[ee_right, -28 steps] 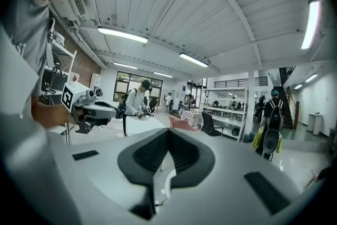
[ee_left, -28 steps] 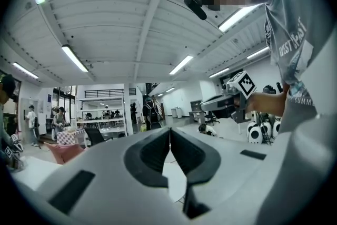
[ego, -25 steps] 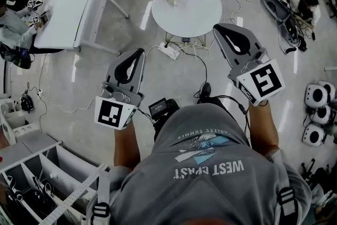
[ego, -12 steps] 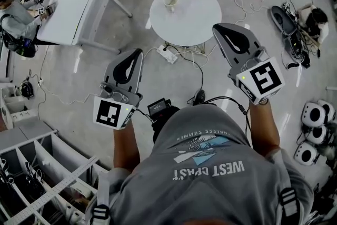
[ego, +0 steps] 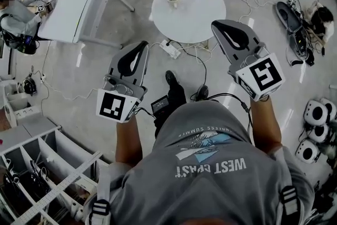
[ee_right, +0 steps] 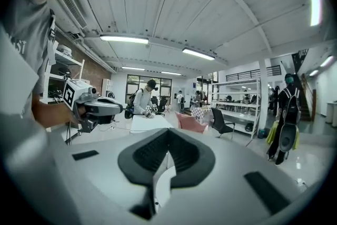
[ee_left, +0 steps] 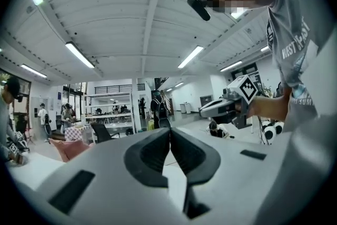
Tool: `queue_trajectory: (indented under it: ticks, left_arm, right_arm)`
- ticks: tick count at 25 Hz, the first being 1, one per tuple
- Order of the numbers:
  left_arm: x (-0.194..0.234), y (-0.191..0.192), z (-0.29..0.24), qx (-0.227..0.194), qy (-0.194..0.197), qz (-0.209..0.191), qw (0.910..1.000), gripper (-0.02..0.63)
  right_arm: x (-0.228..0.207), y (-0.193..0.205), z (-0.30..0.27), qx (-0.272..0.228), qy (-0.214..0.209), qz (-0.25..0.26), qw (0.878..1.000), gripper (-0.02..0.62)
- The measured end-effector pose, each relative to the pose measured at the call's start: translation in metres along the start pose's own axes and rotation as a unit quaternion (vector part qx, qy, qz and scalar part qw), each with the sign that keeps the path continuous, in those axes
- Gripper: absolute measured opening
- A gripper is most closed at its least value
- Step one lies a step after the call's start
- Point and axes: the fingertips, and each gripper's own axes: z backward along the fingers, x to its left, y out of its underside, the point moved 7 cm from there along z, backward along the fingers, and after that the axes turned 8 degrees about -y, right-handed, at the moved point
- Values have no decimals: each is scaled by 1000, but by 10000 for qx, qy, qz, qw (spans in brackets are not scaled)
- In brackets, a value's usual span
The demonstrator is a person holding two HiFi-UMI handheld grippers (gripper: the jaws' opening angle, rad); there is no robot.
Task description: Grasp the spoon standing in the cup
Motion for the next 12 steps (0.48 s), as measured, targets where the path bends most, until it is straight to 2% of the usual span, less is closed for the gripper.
queue_trajectory:
  ticks: [3, 8, 12]
  left_arm:
    - [17, 3, -5, -89, 99, -99, 9999, 9]
    - [51, 7, -15, -168, 252, -42, 9995, 8]
    - [75, 5, -29, -248, 503, -152, 9983, 9]
  right_arm:
    - [-1, 1, -4, 27, 235, -44, 9997, 2]
    - [-6, -5, -16, 127, 574, -65, 9982, 2]
    - [-15, -13, -32, 158, 846, -91, 9962, 2]
